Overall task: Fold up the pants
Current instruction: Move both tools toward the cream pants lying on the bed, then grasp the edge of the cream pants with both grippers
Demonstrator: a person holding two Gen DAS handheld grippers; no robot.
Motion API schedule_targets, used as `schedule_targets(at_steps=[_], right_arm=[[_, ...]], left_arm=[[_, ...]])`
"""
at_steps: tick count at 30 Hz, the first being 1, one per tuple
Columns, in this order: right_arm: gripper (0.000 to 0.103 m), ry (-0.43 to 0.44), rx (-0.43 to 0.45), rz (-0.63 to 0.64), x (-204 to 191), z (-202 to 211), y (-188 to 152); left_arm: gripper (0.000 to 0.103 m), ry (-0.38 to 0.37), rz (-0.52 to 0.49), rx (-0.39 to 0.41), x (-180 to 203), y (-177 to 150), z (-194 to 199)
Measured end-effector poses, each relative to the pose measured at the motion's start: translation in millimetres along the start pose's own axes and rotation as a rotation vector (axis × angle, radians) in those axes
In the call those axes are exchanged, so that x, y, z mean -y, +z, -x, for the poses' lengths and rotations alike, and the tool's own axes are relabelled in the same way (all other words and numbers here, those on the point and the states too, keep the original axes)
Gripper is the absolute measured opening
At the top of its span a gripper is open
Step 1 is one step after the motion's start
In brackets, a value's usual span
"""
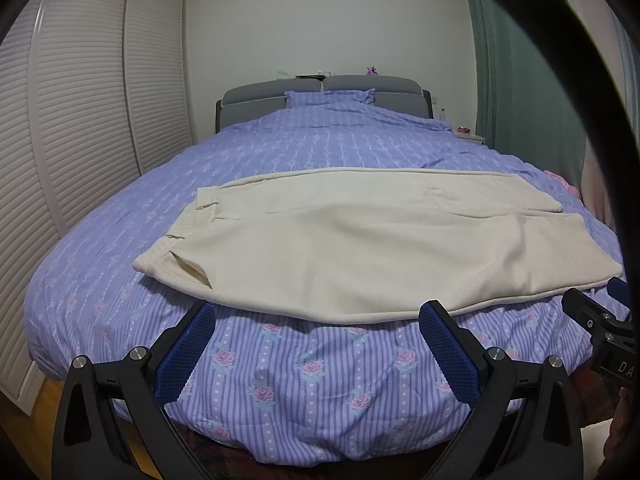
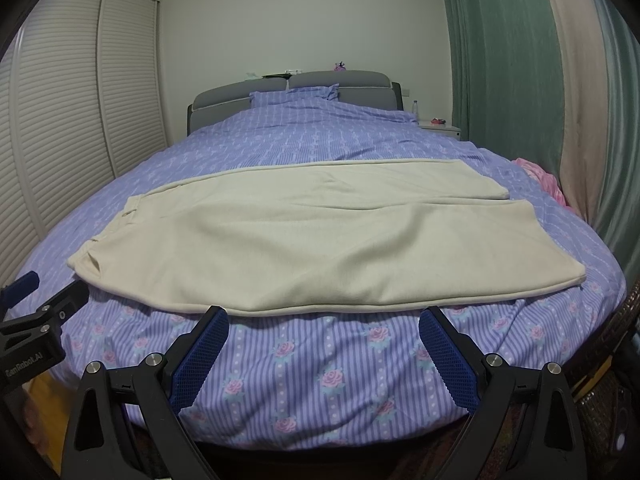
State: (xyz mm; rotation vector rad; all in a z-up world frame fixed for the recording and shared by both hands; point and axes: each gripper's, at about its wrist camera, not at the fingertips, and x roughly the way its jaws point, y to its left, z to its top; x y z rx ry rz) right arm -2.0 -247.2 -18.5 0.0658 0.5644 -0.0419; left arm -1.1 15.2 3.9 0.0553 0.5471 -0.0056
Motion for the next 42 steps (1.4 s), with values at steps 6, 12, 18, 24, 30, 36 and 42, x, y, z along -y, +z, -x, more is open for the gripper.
schedule_targets(at_steps=[6,12,18,24,30,36,42], right_arm=[[0.097,0.0,-0.002,0.001,0,-1,0],[0.097,0.002,-0.006,0.004,0,-2,-2],[0.097,0.002,-0.009,0.007,-2,-3,-2],[0.097,0.004,-0.018,0.013,-2,-5,-1],[0.097,0.005,-0.029,0.017,-4,-9,-1],[0.097,0.008,-0.052,0.019,-4,-16,-4],[0.097,0.012,-0.094,0.016,-6,-33,-8]], left_arm=[[0.103,0.003,0.005,0.0,-2,0,0],[0.103,0.006,0.01,-0.003,-4,0,-1],[0.103,0.009,0.018,-0.005,-6,0,-2],[0.103,0.008,0.011,-0.005,-6,0,-3],[0.103,0.011,0.016,-0.017,-8,-1,-6],[0.103,0.033,0.027,-0.044,-14,-4,-16],[0.103,0.07,0.046,-0.076,-28,-10,-31]])
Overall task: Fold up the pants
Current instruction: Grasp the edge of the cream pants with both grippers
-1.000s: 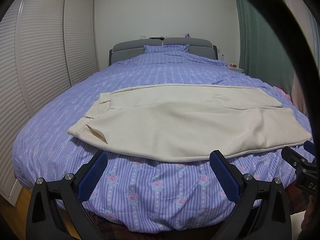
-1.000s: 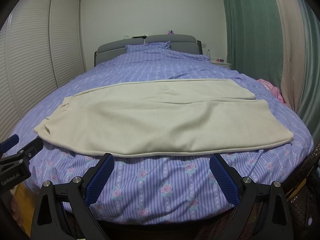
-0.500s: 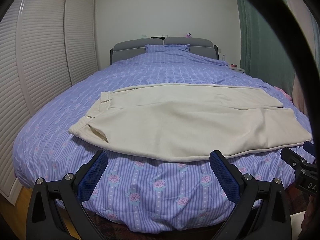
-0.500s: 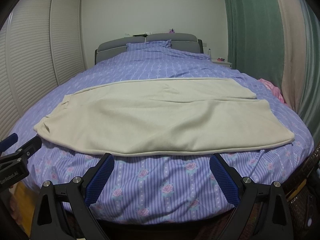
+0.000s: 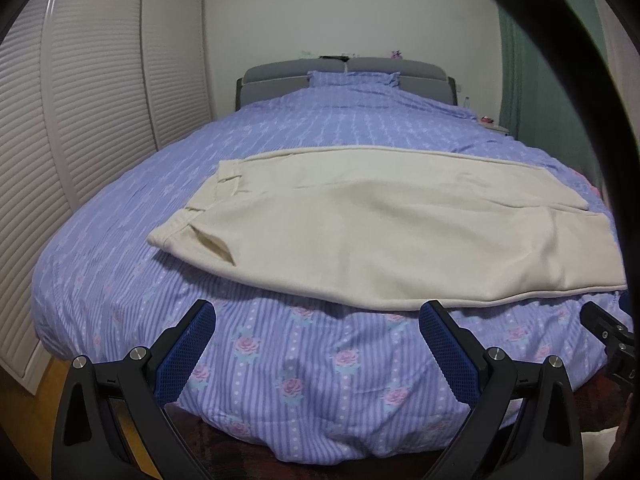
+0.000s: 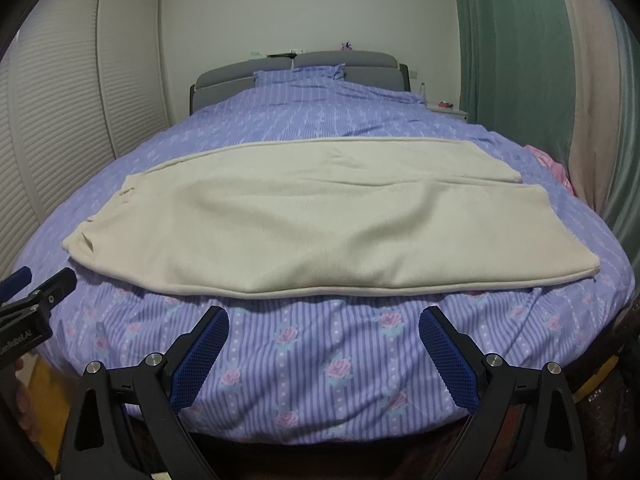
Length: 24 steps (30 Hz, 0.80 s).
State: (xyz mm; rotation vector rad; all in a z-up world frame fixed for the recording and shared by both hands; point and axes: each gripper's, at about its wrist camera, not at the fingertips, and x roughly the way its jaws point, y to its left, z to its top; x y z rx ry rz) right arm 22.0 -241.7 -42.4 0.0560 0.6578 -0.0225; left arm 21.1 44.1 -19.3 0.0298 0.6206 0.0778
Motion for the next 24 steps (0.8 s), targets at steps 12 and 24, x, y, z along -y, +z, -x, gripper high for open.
schedule_targets(at_steps=[12,24], right_arm=[[0.097,0.029,-0.073,-0.012,-11,-64,-1],[0.097,0.045,-0.082,-0.076,-8,-110,-1]], left_arm=[[0.103,0.037,0.053,-0.04,-39,-4,-52],[0.103,0.008,0.071,-0.112,-51,4,-115]])
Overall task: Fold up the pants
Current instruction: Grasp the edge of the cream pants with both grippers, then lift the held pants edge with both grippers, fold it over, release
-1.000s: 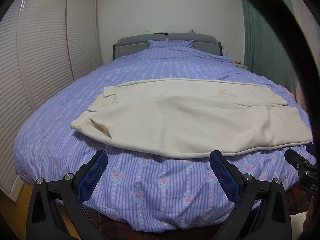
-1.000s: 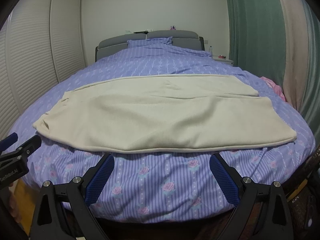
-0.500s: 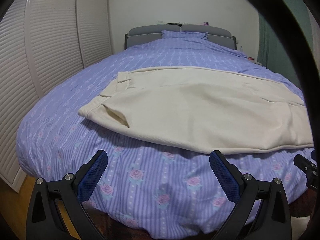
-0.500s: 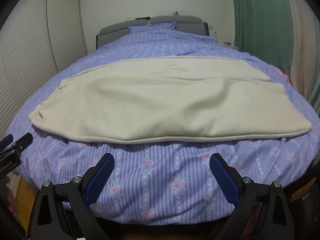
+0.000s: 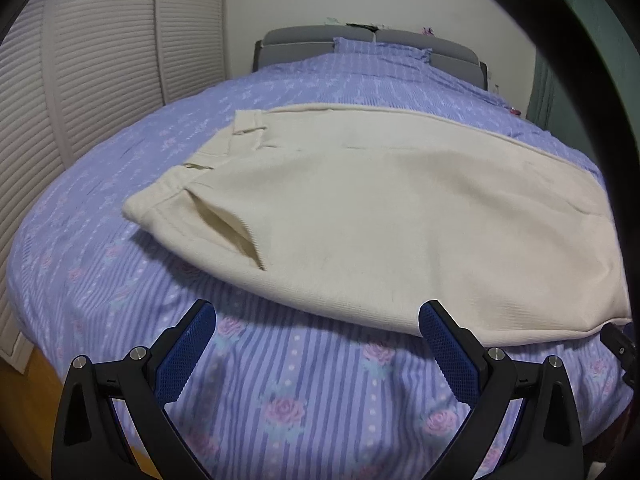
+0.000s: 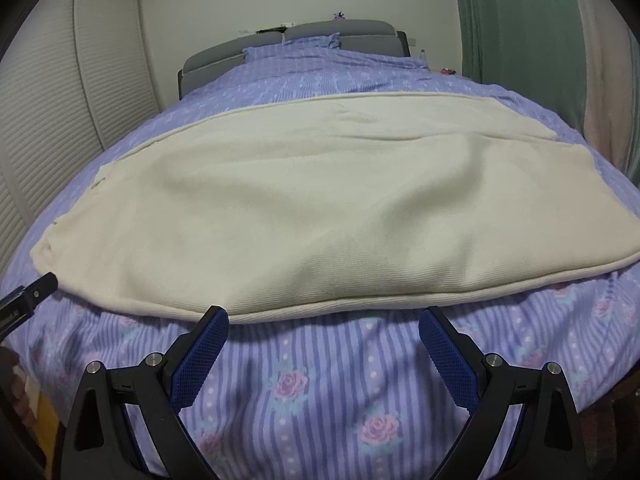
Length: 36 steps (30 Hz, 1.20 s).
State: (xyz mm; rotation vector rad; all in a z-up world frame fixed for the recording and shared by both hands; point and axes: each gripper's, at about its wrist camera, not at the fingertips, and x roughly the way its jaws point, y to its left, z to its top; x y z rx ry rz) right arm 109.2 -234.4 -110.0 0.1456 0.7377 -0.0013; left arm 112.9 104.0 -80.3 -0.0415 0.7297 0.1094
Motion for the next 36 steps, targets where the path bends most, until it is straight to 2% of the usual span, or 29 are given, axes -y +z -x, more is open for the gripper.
schedule_targets(at_steps=[6,12,14,15,16,18,19,21,22,23,26,28,32,36], right_arm=[[0.097,0.05,-0.03,-0.045,-1,-16,0],[0.097,0.069,-0.014,-0.053,-5,-28,4],[0.097,0.083,-0.018,-0.076,-2,-33,8],[0.096,0.083,-0.024,-0.081,1,-32,9],[0.094,0.088,-0.023,-0.087,2,-33,11],[0.086,0.092,-0.008,-0.092,4,-31,16],[0.081,0.092,-0.002,-0.091,5,-31,20],[0.071,0.098,-0.001,-0.095,10,-30,24],[0.063,0.102,-0.004,-0.099,12,-31,26],[0.052,0.108,-0.01,-0.102,15,-32,29],[0.032,0.123,-0.017,-0.085,19,-29,34],[0.025,0.136,0.001,-0.082,22,-22,38],[0.021,0.159,0.058,-0.084,26,-1,49],[0.021,0.156,0.14,-0.047,21,16,75]], left_arm=[[0.103,-0.063,0.031,-0.054,-5,1,-30],[0.102,-0.116,0.16,-0.106,-16,5,-50],[0.092,-0.119,0.171,-0.11,-16,8,-52],[0.08,-0.121,0.166,-0.112,-16,10,-52],[0.069,-0.127,0.156,-0.107,-15,13,-50],[0.056,-0.123,0.145,-0.103,-13,17,-47],[0.047,-0.117,0.143,-0.102,-13,19,-46],[0.036,-0.111,0.147,-0.105,-12,21,-44],[0.029,-0.109,0.154,-0.108,-12,21,-43],[0.027,-0.105,0.156,-0.105,-12,22,-42],[0.02,-0.071,0.122,-0.072,-7,26,-33],[0.018,-0.043,0.089,-0.034,-1,29,-23],[0.017,-0.023,0.085,0.033,-1,41,-4],[0.016,-0.03,0.101,0.093,-1,65,10]])
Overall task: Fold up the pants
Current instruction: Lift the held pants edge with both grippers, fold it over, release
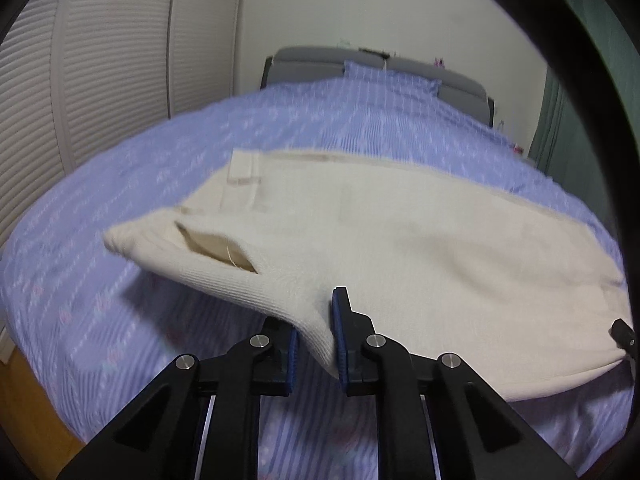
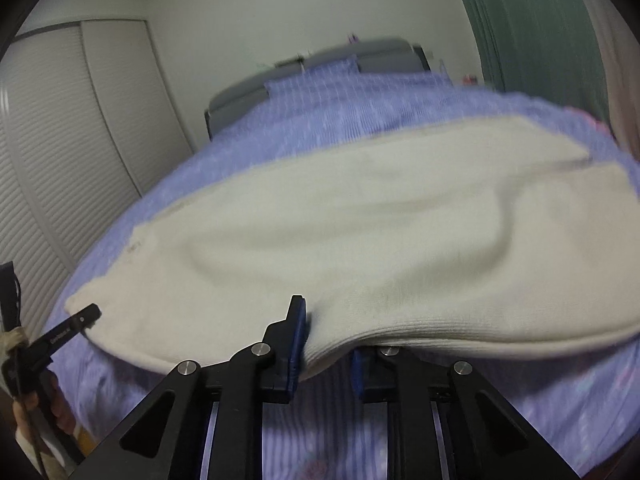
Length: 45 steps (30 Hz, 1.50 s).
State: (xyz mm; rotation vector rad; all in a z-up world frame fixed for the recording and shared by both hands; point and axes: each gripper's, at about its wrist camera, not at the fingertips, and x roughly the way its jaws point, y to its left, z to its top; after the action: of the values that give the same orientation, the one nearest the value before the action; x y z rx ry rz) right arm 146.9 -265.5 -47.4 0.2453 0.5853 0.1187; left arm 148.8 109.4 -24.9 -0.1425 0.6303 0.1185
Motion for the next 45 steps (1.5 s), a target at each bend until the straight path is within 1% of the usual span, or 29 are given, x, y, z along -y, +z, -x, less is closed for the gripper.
schedule_targets(at_steps=[3,4,5,7,8,11,15,17,19,22,25,26,32,35,37,38,41,45], right_arm=[[0.019,0.003,0.046,0.018,-6,-2,34],[0.019,0.005,0.054,0.019,-6,-1,39],[0.019,0.007,0.065,0.028,-8,-5,54],[0.019,0.001,0.08,0.05,-11,-10,73],[0.019,-0.007,0.087,0.073,-15,-16,87],[0.019,-0.021,0.101,0.113,-22,-27,117],[0.019,-0.032,0.109,0.155,-31,-44,156],[0.019,-0.034,0.09,0.164,-35,-62,178],[0.019,-0.034,0.064,0.165,-35,-78,191],[0.019,-0.045,0.011,0.171,-36,-121,210],[0.019,-0.055,-0.04,0.162,-32,-157,217],[0.019,-0.058,-0.065,0.161,-31,-175,220],[0.019,-0.078,-0.169,0.149,-24,-251,221],[0.019,-0.088,-0.203,0.146,-22,-279,216],[0.019,-0.094,-0.214,0.151,-23,-292,214],[0.019,-0.099,-0.217,0.157,-24,-297,213],[0.019,-0.118,-0.237,0.164,-24,-313,212],[0.019,-0.133,-0.296,0.141,-20,-330,208]], left_arm=[[0.015,-0.007,-0.002,0.034,7,33,-4],[0.015,-0.007,-0.006,0.046,11,45,-6],[0.015,-0.006,-0.008,0.055,10,53,-6],[0.015,-0.003,-0.013,0.078,14,75,-9],[0.015,-0.003,-0.017,0.087,16,87,-11],[0.015,0.001,-0.031,0.104,24,117,-18],[0.016,0.021,-0.047,0.099,36,155,-40],[0.015,0.027,-0.05,0.08,42,173,-58],[0.016,0.04,-0.062,0.057,47,188,-77],[0.016,0.07,-0.099,0.015,57,199,-111],[0.016,0.088,-0.117,-0.039,61,205,-150],[0.016,0.09,-0.115,-0.053,62,205,-161],[0.016,0.103,-0.127,-0.129,61,200,-216],[0.016,0.106,-0.119,-0.164,56,197,-233],[0.016,0.11,-0.11,-0.176,57,198,-244],[0.016,0.113,-0.108,-0.182,62,204,-256],[0.016,0.123,-0.104,-0.203,62,201,-270],[0.018,0.147,-0.124,-0.251,58,194,-279]])
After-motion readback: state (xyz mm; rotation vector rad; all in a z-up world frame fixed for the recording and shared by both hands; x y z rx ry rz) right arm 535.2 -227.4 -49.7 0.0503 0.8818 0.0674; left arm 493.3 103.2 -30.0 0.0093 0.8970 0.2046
